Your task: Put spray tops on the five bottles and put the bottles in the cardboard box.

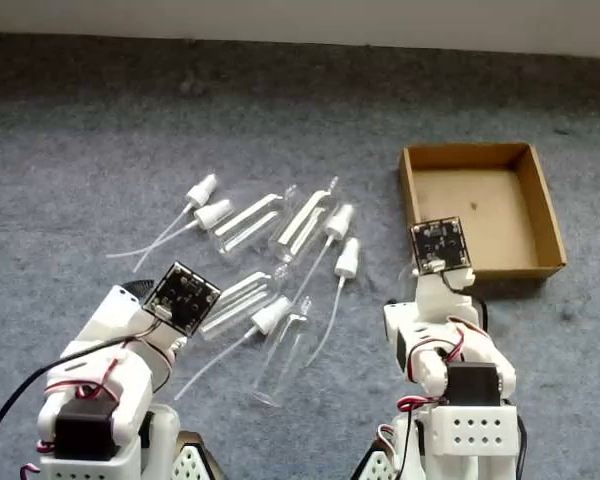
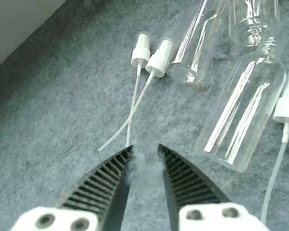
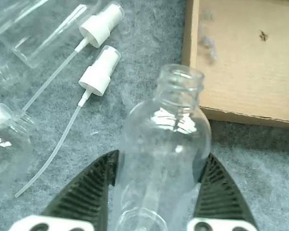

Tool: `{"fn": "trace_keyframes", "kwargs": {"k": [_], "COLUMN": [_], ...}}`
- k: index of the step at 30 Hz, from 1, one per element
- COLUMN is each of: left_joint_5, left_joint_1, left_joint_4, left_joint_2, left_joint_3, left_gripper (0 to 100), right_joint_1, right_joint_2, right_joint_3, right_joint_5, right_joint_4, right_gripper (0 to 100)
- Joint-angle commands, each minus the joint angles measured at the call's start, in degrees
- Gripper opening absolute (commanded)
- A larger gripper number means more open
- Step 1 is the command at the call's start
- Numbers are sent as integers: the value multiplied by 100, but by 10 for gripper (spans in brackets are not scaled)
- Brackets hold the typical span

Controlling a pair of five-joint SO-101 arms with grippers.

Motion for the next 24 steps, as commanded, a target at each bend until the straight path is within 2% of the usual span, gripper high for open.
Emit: {"fn": "trace_keyframes", "kwargs": {"k": [1, 5, 10, 14, 20, 24], "left_joint_5": [-53, -62, -589, -598, -607, -607], "left_joint_1": [110, 110, 110, 101, 119, 119], "left_joint_4": [-26, -26, 18, 18, -18, 26], "left_joint_2": [1587, 3064, 4954, 6378, 8215, 9525], "left_joint_3": [-1270, -2431, -3758, -4734, -6123, -7213], "left_gripper": [85, 85, 85, 85, 85, 85], "right_joint_1": [40, 40, -145, -593, -629, -629], "right_joint_2": [-268, -303, -303, -312, -312, -312], "right_joint_3": [48, 655, 1042, 1086, 1209, 1684], "right_joint_5": [-79, -88, -88, -88, -97, -97], "right_joint_4": [-426, -1051, -1358, -1578, -1719, -2273], "right_gripper": [112, 112, 112, 112, 112, 112]}}
